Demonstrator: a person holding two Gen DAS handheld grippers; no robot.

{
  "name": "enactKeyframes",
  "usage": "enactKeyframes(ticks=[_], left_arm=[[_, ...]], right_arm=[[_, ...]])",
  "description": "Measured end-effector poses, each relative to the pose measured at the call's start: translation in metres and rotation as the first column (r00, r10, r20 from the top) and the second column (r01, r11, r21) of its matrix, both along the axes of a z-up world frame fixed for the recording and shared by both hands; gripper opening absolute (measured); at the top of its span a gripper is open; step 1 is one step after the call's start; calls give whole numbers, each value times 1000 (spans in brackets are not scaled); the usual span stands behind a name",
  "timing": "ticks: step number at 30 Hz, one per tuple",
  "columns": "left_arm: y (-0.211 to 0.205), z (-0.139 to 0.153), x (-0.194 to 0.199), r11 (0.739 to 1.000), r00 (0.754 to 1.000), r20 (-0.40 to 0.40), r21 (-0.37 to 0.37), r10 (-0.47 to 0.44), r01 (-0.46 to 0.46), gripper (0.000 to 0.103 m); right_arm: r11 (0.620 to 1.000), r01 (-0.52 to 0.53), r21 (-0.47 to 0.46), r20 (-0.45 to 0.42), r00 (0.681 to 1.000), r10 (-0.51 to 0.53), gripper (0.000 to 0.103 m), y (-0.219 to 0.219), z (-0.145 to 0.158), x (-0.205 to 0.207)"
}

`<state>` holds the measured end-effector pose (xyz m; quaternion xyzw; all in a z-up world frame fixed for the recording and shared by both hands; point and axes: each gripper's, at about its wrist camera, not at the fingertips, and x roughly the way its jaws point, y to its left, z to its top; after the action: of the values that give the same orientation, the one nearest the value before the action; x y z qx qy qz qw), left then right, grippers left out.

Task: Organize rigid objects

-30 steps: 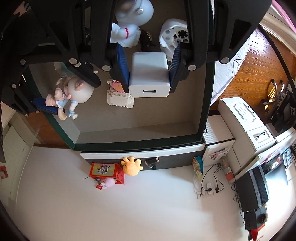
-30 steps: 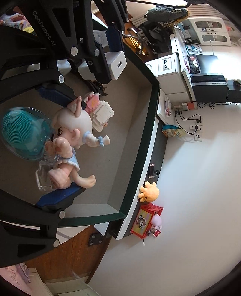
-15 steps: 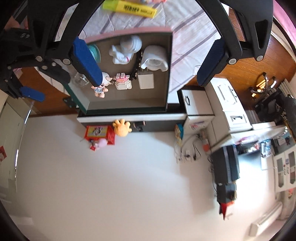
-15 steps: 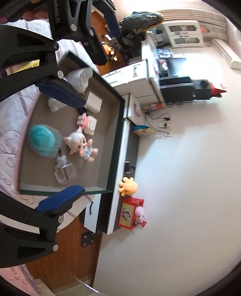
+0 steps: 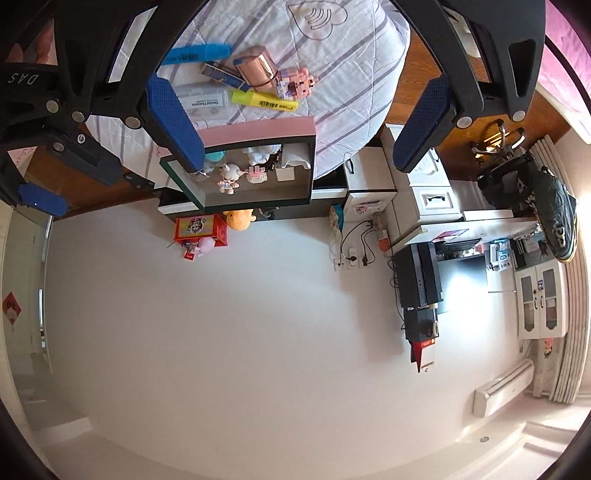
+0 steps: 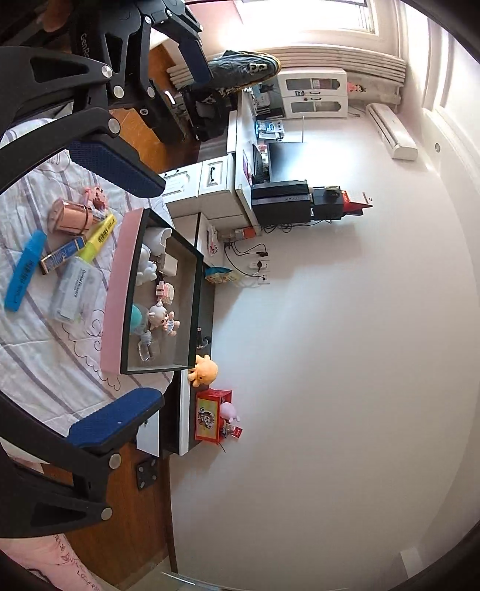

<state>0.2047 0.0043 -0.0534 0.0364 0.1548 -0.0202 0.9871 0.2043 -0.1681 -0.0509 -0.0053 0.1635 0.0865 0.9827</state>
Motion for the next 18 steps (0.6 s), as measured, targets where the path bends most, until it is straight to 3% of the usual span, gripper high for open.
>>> enactKeyframes(ticks=[10,18], left_arm=[[0,11,-88,999,996,81,-13,43,-42,103],[2,13,-111,998,994,92,-34,60,-57,103]], right_arm=[[1000,29,8,101,994,-29,103,9,13,-90],[999,34,5,120,992,-34,103,11,19,-119]])
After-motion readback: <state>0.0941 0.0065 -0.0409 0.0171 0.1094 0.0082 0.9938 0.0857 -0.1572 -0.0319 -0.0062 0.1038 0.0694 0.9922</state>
